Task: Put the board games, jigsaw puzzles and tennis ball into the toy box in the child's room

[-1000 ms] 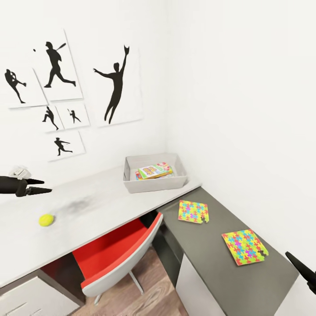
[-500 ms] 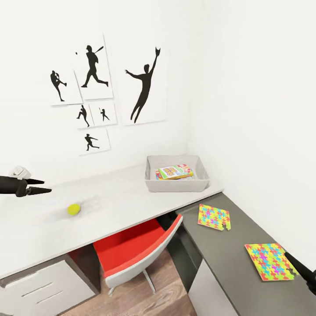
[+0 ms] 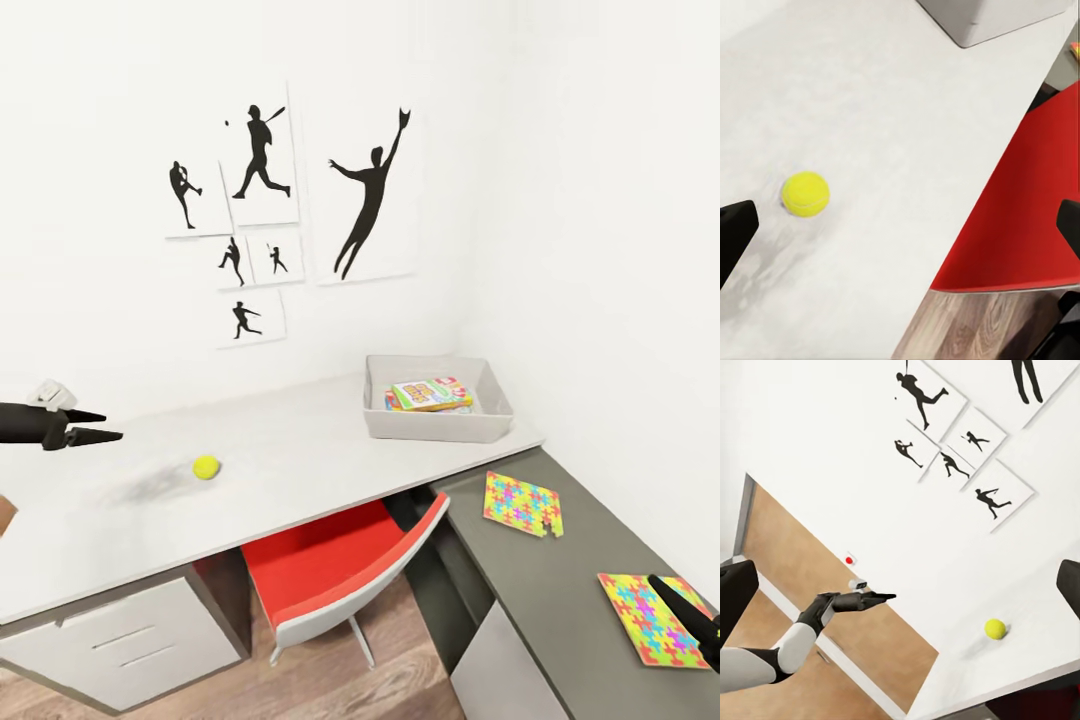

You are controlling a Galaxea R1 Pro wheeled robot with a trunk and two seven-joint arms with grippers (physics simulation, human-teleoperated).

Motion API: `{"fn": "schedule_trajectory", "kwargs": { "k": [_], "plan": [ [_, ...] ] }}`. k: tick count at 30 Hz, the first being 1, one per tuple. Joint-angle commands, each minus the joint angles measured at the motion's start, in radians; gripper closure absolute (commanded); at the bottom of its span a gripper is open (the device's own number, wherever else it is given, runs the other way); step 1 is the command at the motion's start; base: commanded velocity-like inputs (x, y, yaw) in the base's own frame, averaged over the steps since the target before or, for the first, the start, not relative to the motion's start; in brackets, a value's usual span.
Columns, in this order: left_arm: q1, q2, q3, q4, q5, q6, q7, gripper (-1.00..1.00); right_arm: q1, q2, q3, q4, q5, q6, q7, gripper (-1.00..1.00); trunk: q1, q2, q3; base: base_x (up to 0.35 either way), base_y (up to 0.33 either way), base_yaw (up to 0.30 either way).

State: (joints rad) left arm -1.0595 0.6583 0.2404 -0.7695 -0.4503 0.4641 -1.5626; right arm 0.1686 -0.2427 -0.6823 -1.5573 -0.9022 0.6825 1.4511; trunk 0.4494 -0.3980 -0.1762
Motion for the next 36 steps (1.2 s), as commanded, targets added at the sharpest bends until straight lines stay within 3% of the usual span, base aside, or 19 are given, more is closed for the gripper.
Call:
{"fn": "schedule_trajectory", "kwargs": {
  "k": [1,10,15,22,30,36],
  "plan": [
    [-0.001,-0.004,0.004,-0.001,-0.011,0.012,-0.008,-1.0,0.0,0.0,0.001,0.0,-0.004,0.01,0.0,-1.0,0.001,-0.002,-0.002,0.0,0.008,0.019],
    [-0.001,-0.045,0.006,-0.001,-0.018,0.068,-0.006,-1.0,0.0,0.0,0.001,0.0,-0.004,0.007,0.001,-1.0,0.001,-0.002,-0.002,0.0,0.003,0.007],
    [-0.001,-0.073,0.006,-0.001,-0.011,0.161,0.087,-1.0,0.0,0.002,0.001,0.0,-0.004,0.005,0.0,-1.0,0.001,-0.002,-0.002,0.0,0.001,0.001],
    [-0.003,-0.121,0.005,-0.002,-0.01,0.285,0.172,-1.0,0.0,0.004,0.001,-0.002,-0.004,0.003,0.0,-1.0,0.001,-0.002,-0.002,0.0,0.0,0.0],
    [-0.003,-0.183,0.007,-0.002,-0.01,0.383,0.285,-1.0,0.0,0.005,0.002,-0.011,0.004,0.003,0.0,-1.0,0.001,-0.002,-0.002,0.0,0.0,0.0],
    [-0.004,-0.203,0.009,-0.003,-0.007,0.413,0.339,-1.0,0.0,0.005,0.003,-0.015,0.012,0.003,0.0,-1.0,0.001,-0.002,-0.002,0.0,0.0,0.0]
  ]
}}
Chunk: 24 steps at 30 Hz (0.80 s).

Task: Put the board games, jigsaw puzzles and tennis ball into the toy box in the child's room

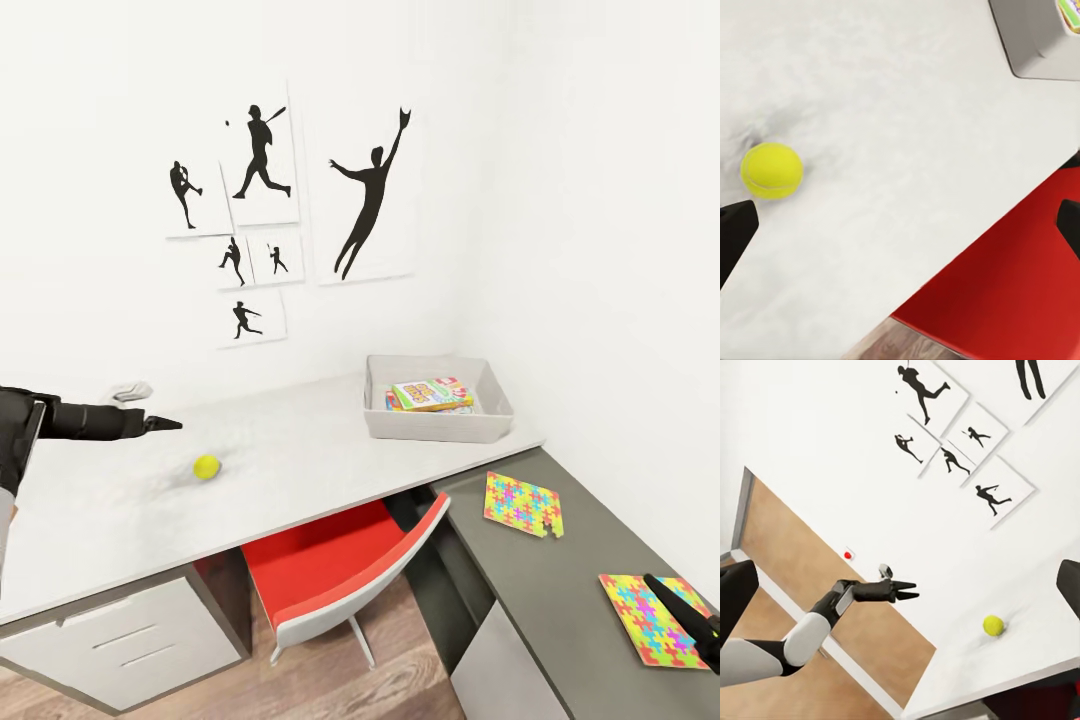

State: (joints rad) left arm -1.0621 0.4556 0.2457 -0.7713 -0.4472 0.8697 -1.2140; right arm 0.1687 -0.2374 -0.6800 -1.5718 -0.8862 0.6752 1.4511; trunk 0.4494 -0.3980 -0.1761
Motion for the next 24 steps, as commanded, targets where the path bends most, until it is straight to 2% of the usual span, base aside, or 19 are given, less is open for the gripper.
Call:
{"fn": "schedule_trajectory", "kwargs": {
  "k": [1,24],
  "plan": [
    [-0.002,-0.006,0.004,-0.001,-0.01,0.015,0.003,-1.0,0.0,0.0,0.003,-0.004,-0.002,0.01,0.0,-1.0,0.001,-0.002,-0.002,0.0,0.0,0.0],
    [-0.001,-0.011,0.005,-0.001,-0.01,0.022,0.018,-1.0,0.0,0.0,0.01,-0.014,0.0,0.01,0.0,-1.0,0.001,-0.002,-0.002,0.0,0.0,0.0]
  ]
}}
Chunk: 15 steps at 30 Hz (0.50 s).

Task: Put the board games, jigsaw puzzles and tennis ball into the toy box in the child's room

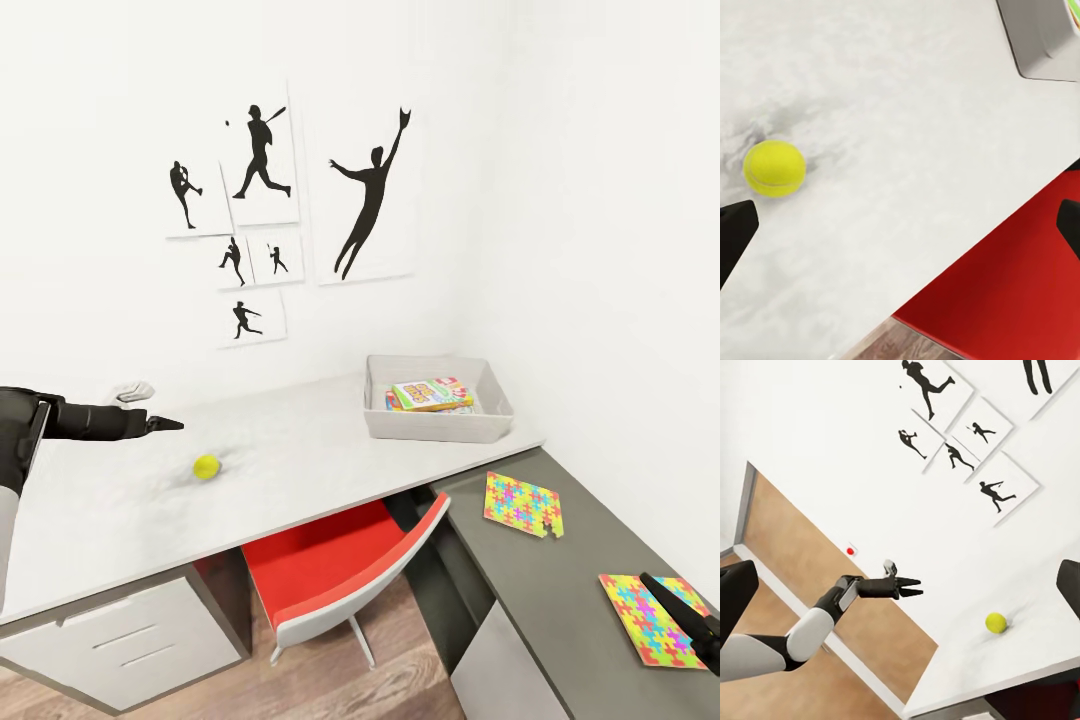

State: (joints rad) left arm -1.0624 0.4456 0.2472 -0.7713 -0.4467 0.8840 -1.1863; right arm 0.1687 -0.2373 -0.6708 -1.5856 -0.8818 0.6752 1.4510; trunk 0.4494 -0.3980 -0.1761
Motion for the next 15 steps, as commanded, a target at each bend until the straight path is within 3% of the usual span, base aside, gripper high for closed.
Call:
{"fn": "schedule_trajectory", "kwargs": {
  "k": [1,10,15],
  "plan": [
    [-0.001,-0.001,0.004,-0.001,-0.01,0.007,-0.01,-1.0,0.0,0.0,0.0,-0.001,-0.005,0.01,0.0,-1.0,0.001,-0.002,-0.002,0.0,0.0,0.0],
    [-0.001,-0.001,0.003,-0.001,-0.011,0.004,-0.007,-1.0,0.002,0.0,0.011,-0.001,0.002,0.008,-0.026,-1.0,0.001,-0.002,-0.002,0.0,0.0,0.0],
    [-0.001,-0.001,0.002,0.0,-0.012,0.002,-0.005,-1.0,0.0,-0.009,0.052,-0.001,0.035,0.02,-0.068,-1.0,0.001,-0.002,-0.002,0.0,0.0,0.0]
  ]
}}
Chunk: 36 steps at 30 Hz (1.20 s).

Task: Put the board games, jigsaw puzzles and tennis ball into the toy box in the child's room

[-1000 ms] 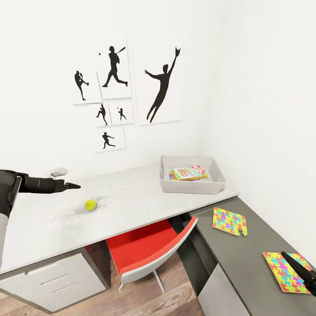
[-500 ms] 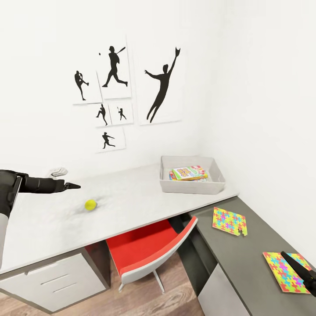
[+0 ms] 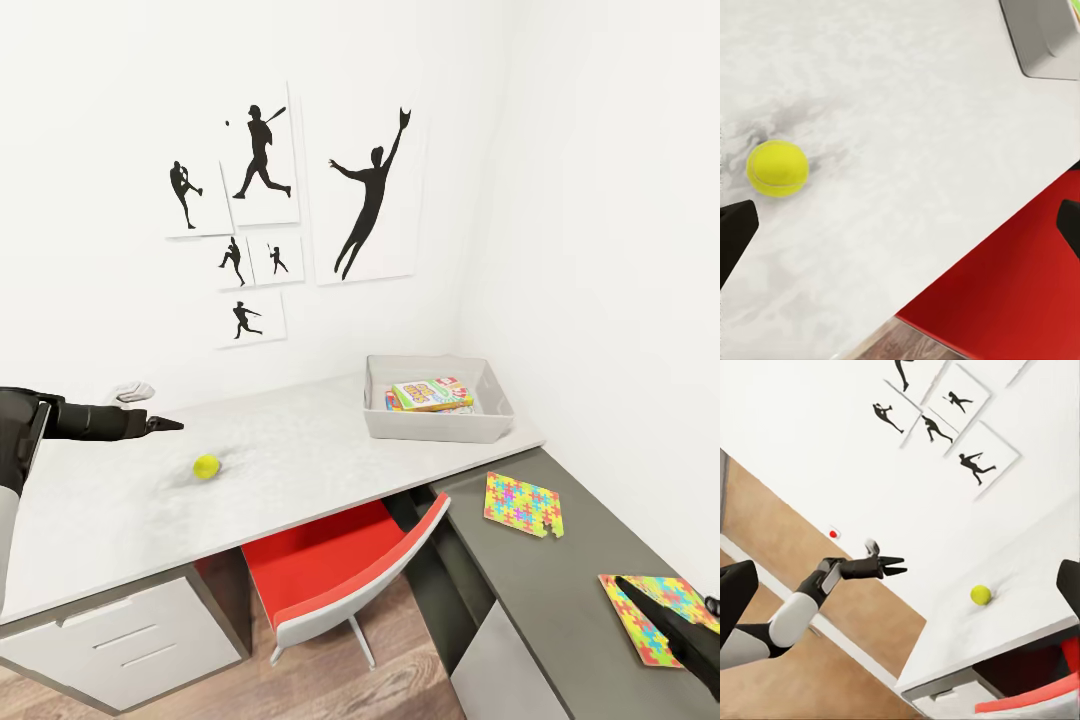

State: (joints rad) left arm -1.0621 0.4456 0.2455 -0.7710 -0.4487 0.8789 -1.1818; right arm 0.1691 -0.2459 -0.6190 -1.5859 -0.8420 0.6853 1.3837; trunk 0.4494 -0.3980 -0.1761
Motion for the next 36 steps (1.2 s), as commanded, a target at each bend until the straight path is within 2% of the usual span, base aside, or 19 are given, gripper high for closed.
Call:
{"fn": "schedule_trajectory", "kwargs": {
  "k": [1,5,8,9,11,12,13,14,15,17,22,28,30,32,36],
  "plan": [
    [-0.001,-0.001,0.003,-0.001,-0.011,0.007,-0.01,-1.0,-0.002,-0.003,0.01,0.0,0.003,0.016,-0.012,-1.0,0.001,-0.002,-0.002,0.0,0.0,0.0],
    [-0.001,-0.001,0.003,-0.001,-0.011,0.007,-0.009,-1.0,-0.027,-0.013,0.037,0.0,0.026,0.071,-0.069,-1.0,0.001,-0.002,-0.002,0.0,0.0,0.0],
    [-0.001,-0.001,0.003,-0.001,-0.011,0.006,-0.009,-1.0,-0.108,-0.012,0.059,0.0,0.036,0.164,-0.162,-1.0,0.001,-0.002,-0.002,0.0,0.0,0.0],
    [-0.001,-0.001,0.003,-0.001,-0.011,0.006,-0.009,-1.0,-0.108,-0.012,0.059,0.0,0.036,0.164,-0.162,-1.0,0.001,-0.002,-0.002,0.0,0.0,0.0],
    [-0.001,-0.001,0.003,-0.001,-0.011,0.007,-0.01,-1.0,-0.158,-0.01,0.079,0.0,0.039,0.208,-0.224,-1.0,0.001,-0.002,-0.002,0.0,0.0,0.0],
    [-0.001,-0.001,0.003,-0.001,-0.011,0.007,-0.01,-1.0,-0.184,-0.01,0.092,0.0,0.04,0.227,-0.256,-1.0,0.001,-0.002,-0.002,0.0,0.0,0.0],
    [-0.001,-0.002,0.003,-0.001,-0.011,0.007,-0.01,-1.0,-0.237,-0.009,0.123,0.0,0.04,0.26,-0.322,-1.0,0.001,-0.002,-0.002,0.0,0.0,0.0],
    [-0.001,-0.002,0.003,-0.001,-0.011,0.007,-0.01,-1.0,-0.237,-0.009,0.123,0.0,0.04,0.26,-0.322,-1.0,0.001,-0.002,-0.002,0.0,0.0,0.0],
    [-0.001,-0.002,0.003,-0.001,-0.011,0.008,-0.01,-1.0,-0.294,-0.008,0.159,0.0,0.04,0.289,-0.384,-1.0,0.001,-0.002,-0.002,0.0,0.0,0.0],
    [-0.001,-0.002,0.003,-0.001,-0.011,0.009,-0.01,-1.0,-0.354,-0.008,0.196,0.0,0.037,0.313,-0.442,-1.0,0.001,-0.002,-0.002,0.0,0.0,0.0],
    [-0.001,-0.002,0.003,-0.001,-0.009,0.012,-0.011,-1.0,-0.499,-0.005,0.296,0.006,0.032,0.343,-0.566,-1.0,0.001,-0.002,-0.002,0.0,0.0,0.0],
    [-0.001,-0.011,0.002,-0.001,-0.009,0.013,-0.011,-1.0,-0.639,0.006,0.402,0.053,0.028,0.352,-0.718,-1.0,0.001,-0.002,-0.002,0.0,0.0,0.0],
    [-0.001,-0.015,0.002,-0.001,-0.009,0.013,-0.011,-1.0,-0.661,0.01,0.414,0.067,0.028,0.353,-0.745,-1.0,0.001,-0.002,-0.002,0.0,0.0,0.0],
    [-0.001,-0.024,0.003,-0.001,-0.011,0.014,-0.011,-1.0,-0.702,0.021,0.433,0.099,0.027,0.354,-0.799,-1.0,0.001,-0.002,-0.002,0.0,0.0,0.0],
    [-0.001,-0.046,0.002,-0.001,-0.015,0.015,-0.009,-1.0,-0.778,0.058,0.454,0.148,0.027,0.356,-0.906,-1.0,0.001,-0.002,-0.002,0.0,0.0,0.0]
  ]
}}
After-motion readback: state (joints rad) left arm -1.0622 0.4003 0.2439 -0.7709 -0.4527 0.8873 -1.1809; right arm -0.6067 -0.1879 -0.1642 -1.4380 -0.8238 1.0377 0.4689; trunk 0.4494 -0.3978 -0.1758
